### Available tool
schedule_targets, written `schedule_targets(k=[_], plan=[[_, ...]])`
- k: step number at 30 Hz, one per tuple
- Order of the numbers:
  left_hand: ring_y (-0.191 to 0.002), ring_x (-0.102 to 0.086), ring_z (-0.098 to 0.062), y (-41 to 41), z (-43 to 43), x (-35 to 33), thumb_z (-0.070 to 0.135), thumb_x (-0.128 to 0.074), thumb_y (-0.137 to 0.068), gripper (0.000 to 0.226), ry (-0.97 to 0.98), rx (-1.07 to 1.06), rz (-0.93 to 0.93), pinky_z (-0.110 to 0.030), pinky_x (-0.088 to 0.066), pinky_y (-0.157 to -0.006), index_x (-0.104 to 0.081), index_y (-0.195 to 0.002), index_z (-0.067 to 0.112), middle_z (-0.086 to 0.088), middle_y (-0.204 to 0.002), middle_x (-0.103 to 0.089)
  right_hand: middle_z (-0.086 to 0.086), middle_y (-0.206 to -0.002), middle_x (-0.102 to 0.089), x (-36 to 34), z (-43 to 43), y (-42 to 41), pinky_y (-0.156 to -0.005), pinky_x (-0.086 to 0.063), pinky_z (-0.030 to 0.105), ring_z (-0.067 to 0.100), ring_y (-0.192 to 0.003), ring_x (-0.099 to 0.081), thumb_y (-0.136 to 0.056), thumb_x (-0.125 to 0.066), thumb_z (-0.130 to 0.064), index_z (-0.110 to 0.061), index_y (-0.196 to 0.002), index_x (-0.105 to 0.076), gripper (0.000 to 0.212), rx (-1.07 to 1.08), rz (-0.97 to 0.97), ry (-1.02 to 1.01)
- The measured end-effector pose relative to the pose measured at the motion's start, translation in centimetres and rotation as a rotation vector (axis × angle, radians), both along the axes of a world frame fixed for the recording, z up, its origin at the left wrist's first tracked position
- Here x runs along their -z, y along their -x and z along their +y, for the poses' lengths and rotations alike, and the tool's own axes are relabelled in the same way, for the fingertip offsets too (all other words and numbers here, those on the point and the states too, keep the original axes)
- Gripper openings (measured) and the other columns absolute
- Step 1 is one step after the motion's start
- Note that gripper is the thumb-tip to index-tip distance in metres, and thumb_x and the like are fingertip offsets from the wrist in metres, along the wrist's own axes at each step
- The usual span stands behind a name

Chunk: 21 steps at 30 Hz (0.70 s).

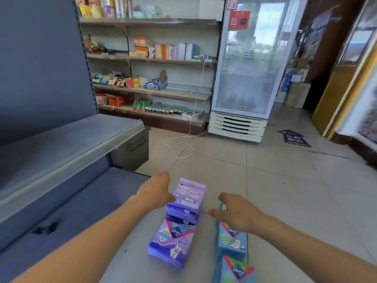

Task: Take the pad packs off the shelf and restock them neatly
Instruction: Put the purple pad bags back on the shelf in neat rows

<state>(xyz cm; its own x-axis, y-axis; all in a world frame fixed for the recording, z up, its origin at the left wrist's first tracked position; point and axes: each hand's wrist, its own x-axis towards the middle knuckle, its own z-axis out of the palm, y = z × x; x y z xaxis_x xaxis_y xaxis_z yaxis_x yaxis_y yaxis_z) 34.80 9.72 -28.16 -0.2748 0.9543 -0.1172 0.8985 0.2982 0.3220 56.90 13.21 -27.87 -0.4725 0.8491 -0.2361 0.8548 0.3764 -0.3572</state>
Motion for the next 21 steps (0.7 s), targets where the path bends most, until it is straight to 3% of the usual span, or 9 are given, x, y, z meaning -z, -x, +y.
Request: schedule_targets(k=[4,6,7,8,10,13,15,17,21], plan=[[-0.09,-0.047,-0.018,1.3,2.8,4.4,0.033,-0.07,-0.081,0.047,0.058,-0.051,-0.178,-0.027,-0.039,-0.071,-0.047,-0.115,0.01,-0.004,-0.114,-0.055,-0.006,-0.09,-0.056,4.8,1.5,2.2,-0.061,-0.036,0.017,0.018,-0.091,-0.051,-0.095,-0.052,-0.037,-0.018,-0.093,-0.056,0.019,0.165,0.19,0.187],[-0.09,-0.048,-0.017,2.2,4.3,7.7,0.032,-0.07,-0.082,0.039,0.09,-0.111,-0.258,-0.028,-0.042,-0.074,-0.047,-0.107,0.012,-0.001,-0.106,-0.052,-0.01,-0.074,-0.047,8.4,2.7,4.2,-0.052,-0.034,0.013,0.016,-0.088,-0.046,-0.095,-0.052,-0.03,-0.027,-0.069,-0.044,0.028,0.225,0.238,0.255],[-0.089,-0.049,-0.017,2.7,5.1,9.6,0.032,-0.069,-0.083,0.036,0.113,-0.137,-0.288,-0.028,-0.042,-0.073,-0.046,-0.103,0.013,-0.002,-0.104,-0.054,-0.006,-0.076,-0.05,10.5,3.4,5.4,-0.054,-0.034,0.017,0.017,-0.088,-0.047,-0.095,-0.052,-0.029,-0.026,-0.066,-0.041,0.032,0.268,0.262,0.303],[-0.089,-0.051,-0.016,3.0,5.8,11.7,0.032,-0.068,-0.084,0.034,0.147,-0.158,-0.314,-0.027,-0.042,-0.07,-0.046,-0.101,0.014,-0.004,-0.105,-0.057,-0.001,-0.084,-0.055,13.0,4.2,6.5,-0.062,-0.034,0.023,0.02,-0.089,-0.05,-0.095,-0.052,-0.028,-0.023,-0.068,-0.046,0.028,0.325,0.284,0.365],[-0.092,-0.057,-0.018,3.8,7.7,16.6,0.034,-0.066,-0.086,0.032,0.207,-0.212,-0.357,-0.023,-0.041,-0.065,-0.046,-0.099,0.013,-0.006,-0.112,-0.062,0.011,-0.107,-0.063,18.5,5.7,8.6,-0.071,-0.036,0.022,0.027,-0.102,-0.058,-0.095,-0.052,-0.028,-0.012,-0.093,-0.062,0.018,0.454,0.325,0.466],[-0.092,-0.066,-0.021,5.1,10.8,24.1,0.036,-0.062,-0.088,0.029,0.287,-0.321,-0.455,-0.021,-0.045,-0.06,-0.054,-0.094,0.009,-0.007,-0.105,-0.067,0.018,-0.129,-0.057,26.9,7.5,11.3,-0.089,-0.043,0.029,0.033,-0.119,-0.054,-0.094,-0.054,-0.031,0.0,-0.124,-0.052,0.043,0.651,0.335,0.584],[-0.089,-0.068,-0.025,5.8,12.2,28.7,0.036,-0.06,-0.09,0.031,0.315,-0.397,-0.509,-0.029,-0.052,-0.068,-0.062,-0.091,0.005,-0.01,-0.101,-0.07,0.02,-0.129,-0.057,31.6,8.5,12.4,-0.091,-0.044,0.032,0.034,-0.117,-0.055,-0.089,-0.061,-0.032,0.003,-0.126,-0.051,0.052,0.772,0.357,0.659],[-0.097,-0.065,-0.033,6.2,12.8,32.5,0.032,-0.061,-0.089,0.028,0.292,-0.453,-0.535,-0.033,-0.048,-0.077,-0.062,-0.084,0.004,-0.016,-0.101,-0.068,0.021,-0.126,-0.058,35.2,9.4,12.6,-0.089,-0.045,0.032,0.034,-0.114,-0.057,-0.085,-0.067,-0.032,0.003,-0.125,-0.051,0.056,0.859,0.377,0.712],[-0.111,-0.054,-0.032,6.7,12.5,37.1,0.026,-0.071,-0.082,0.042,0.247,-0.512,-0.45,-0.033,-0.043,-0.087,-0.054,-0.113,0.003,-0.015,-0.118,-0.055,0.02,-0.121,-0.057,39.2,10.4,11.6,-0.089,-0.044,0.033,0.033,-0.114,-0.055,-0.084,-0.069,-0.034,0.004,-0.124,-0.047,0.059,0.941,0.368,0.743]])
